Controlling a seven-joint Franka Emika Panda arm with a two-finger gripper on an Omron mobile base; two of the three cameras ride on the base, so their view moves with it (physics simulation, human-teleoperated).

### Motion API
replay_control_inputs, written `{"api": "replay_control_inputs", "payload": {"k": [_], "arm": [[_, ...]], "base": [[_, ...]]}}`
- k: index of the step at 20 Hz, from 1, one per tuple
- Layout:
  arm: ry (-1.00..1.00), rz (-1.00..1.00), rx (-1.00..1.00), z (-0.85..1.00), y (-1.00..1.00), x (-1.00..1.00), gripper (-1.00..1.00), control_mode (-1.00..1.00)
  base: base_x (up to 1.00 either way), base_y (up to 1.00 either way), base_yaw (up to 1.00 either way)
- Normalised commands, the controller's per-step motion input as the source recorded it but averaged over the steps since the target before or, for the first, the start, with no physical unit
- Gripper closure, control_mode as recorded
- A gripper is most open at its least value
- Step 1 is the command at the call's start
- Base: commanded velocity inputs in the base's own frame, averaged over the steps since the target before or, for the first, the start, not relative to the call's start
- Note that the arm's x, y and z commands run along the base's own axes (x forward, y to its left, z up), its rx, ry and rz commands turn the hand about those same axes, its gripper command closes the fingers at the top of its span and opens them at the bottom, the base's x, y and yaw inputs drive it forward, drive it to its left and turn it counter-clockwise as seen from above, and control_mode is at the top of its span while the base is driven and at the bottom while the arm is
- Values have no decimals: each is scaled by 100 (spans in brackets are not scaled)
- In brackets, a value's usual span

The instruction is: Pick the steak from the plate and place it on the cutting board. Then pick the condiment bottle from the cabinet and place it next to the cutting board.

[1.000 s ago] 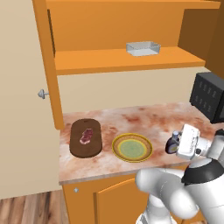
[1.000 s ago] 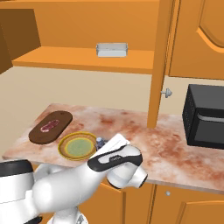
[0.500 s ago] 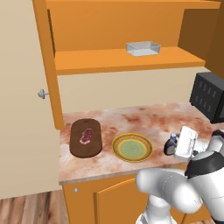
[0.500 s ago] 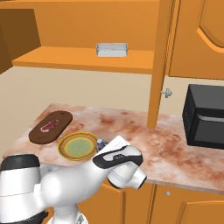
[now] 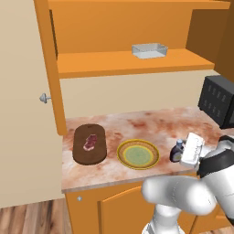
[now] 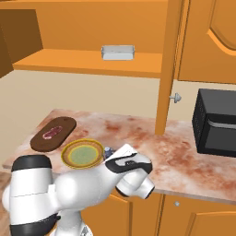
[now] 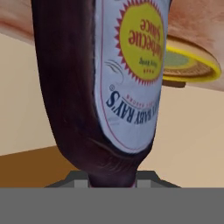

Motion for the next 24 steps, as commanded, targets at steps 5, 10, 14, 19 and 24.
{"api": "replay_control_inputs", "payload": {"k": [5, 10, 14, 19, 24], "arm": [[0, 0, 2, -17, -8, 16, 100, -100], [0, 0, 1, -19, -8, 17, 100, -100], [0, 0, 1, -20, -9, 18, 100, -100], [0, 0, 1, -20, -10, 18, 100, -100], [1, 0, 0, -18, -8, 13, 100, -100]], "base": [[0, 0, 0], [0, 0, 0], [0, 0, 0], [0, 0, 0], [0, 0, 0]]}}
